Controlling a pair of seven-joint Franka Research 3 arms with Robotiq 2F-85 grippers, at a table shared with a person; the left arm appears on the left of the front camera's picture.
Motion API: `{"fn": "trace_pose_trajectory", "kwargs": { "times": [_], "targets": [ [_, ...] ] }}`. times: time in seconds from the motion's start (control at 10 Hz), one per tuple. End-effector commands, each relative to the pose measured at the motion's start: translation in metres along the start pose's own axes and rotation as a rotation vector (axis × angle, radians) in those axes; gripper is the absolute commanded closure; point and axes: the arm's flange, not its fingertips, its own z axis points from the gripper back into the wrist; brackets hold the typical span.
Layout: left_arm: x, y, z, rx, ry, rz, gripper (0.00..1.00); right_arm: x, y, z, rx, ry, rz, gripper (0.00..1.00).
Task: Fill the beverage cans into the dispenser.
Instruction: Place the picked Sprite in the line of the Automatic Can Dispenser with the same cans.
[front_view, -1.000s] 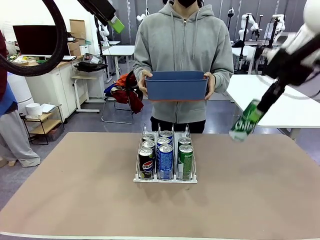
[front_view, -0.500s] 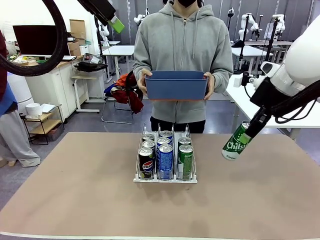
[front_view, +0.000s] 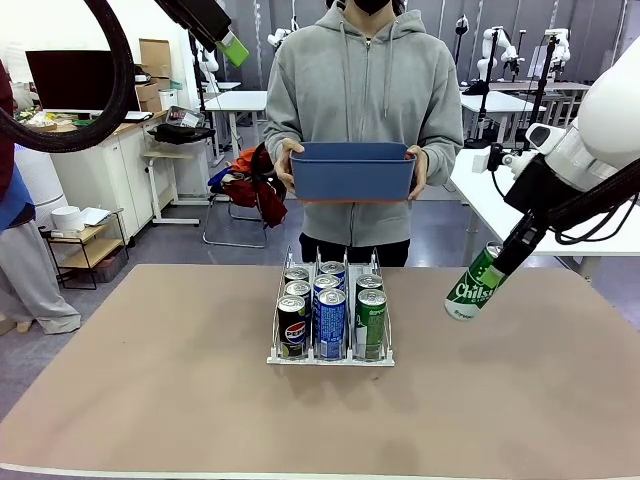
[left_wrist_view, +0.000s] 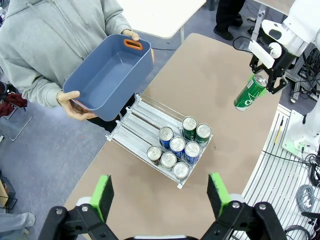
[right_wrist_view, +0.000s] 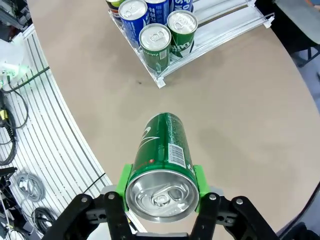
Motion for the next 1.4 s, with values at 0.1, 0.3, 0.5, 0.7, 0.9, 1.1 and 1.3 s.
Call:
{"fn": "trace_pose_trajectory", "kwargs": {
  "times": [0.1,0.3,0.5,0.7,0.9,1.1,1.3],
  "targets": [
    [-0.003,0.001,0.0,-0.013,-0.006,0.003,0.0,0.012,0.032,-0.017,-0.054,0.097,-0.045,0.42],
    [-0.003,0.001,0.0,-0.013,-0.006,0.003,0.0,0.022,0.051,-0.022,-0.064,0.108,-0.059,0.42],
    [-0.003,0.001,0.0,-0.013,-0.006,0.003,0.0,0.033,0.076,-0.028,-0.13,0.091,-0.095,0.42],
    [-0.003,0.001,0.0,-0.013,-0.006,0.003,0.0,0.041,0.09,-0.037,-0.129,0.087,-0.112,0.42],
    [-0.003,0.001,0.0,-0.013,-0.006,0.003,0.0,0.053,0.1,-0.054,-0.09,0.045,-0.077,0.42],
    [-0.003,0.001,0.0,-0.013,-0.006,0.003,0.0,0.06,0.105,-0.073,-0.082,0.025,-0.034,0.42],
    [-0.003,0.001,0.0,-0.013,-0.006,0.003,0.0,0.066,0.107,-0.086,-0.047,0.007,-0.005,0.42]
  ]
}}
